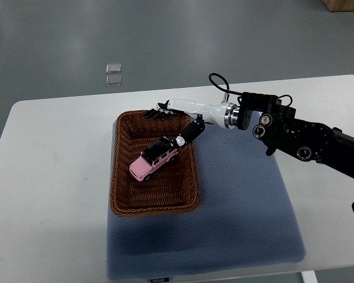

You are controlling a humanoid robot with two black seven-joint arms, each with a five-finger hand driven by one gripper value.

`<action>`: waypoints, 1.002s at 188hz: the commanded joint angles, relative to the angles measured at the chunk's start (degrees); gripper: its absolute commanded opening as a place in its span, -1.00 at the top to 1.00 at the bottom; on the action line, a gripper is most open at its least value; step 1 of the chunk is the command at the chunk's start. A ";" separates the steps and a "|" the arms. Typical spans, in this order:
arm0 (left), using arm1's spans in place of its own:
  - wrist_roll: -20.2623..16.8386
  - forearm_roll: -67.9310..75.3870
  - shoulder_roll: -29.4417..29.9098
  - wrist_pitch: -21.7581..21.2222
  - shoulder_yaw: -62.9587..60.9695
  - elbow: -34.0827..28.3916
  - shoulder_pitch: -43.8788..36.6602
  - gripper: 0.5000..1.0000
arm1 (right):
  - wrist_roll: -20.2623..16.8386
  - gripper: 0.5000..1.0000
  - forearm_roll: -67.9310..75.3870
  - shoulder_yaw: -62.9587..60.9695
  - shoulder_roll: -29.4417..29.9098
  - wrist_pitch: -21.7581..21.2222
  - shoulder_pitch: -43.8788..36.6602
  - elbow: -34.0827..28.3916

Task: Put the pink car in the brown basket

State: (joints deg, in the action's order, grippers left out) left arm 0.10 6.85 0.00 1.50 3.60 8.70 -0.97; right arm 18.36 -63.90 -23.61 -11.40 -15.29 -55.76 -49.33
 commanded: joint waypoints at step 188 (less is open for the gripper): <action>-0.01 0.00 0.00 0.00 0.00 0.00 0.01 -1.00 | -21.96 -0.67 83.41 -1.70 -5.30 -4.48 3.99 15.40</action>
State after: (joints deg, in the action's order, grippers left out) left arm 0.06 6.85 0.00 1.49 3.62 8.70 -0.96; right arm -4.39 19.59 -25.20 -16.81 -19.83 -51.80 -33.99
